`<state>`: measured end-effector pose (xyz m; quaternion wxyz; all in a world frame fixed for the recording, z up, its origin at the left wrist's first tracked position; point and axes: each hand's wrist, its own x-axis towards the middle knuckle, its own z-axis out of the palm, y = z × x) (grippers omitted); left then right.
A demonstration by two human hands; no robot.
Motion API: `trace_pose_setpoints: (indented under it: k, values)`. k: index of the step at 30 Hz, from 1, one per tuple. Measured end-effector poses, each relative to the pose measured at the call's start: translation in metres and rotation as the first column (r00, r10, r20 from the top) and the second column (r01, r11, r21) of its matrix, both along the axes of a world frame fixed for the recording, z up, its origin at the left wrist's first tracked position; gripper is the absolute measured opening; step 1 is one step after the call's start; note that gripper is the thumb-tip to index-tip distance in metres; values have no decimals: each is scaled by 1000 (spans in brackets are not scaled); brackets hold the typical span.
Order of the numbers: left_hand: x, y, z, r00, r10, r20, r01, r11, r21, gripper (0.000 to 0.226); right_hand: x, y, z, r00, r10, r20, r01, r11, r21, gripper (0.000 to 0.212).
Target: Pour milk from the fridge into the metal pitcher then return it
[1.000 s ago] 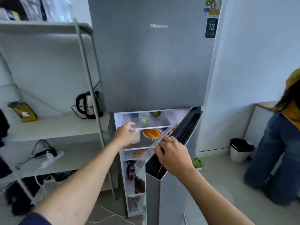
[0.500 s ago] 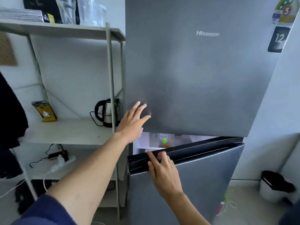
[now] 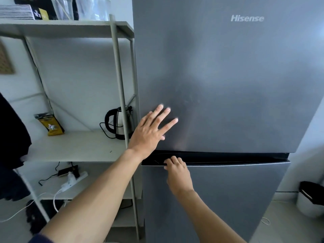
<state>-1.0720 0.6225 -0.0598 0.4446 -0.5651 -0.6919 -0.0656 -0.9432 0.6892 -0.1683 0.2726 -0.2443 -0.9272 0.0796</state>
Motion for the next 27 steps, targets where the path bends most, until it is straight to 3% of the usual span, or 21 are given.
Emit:
trace_pose_setpoints:
  k: [8,13,20,27]
  values:
    - [11,-2,-6,999,31,44,-32,999,9,83,-19,5,5,994,-80,69,78,997,25,31]
    - [1,-27,-5,998,55,-1,-55,985,-162,84,-23,8,3,996,-87,22,85,992,94,39]
    - [32,-54,8,959,243,148,-175,913,-369,65,-23,21,2,999,-17,34,15,997,79,38]
    - [64,-50,2,847,463,263,-312,831,-460,66,-19,29,0,994,60,91,-66,996,67,28]
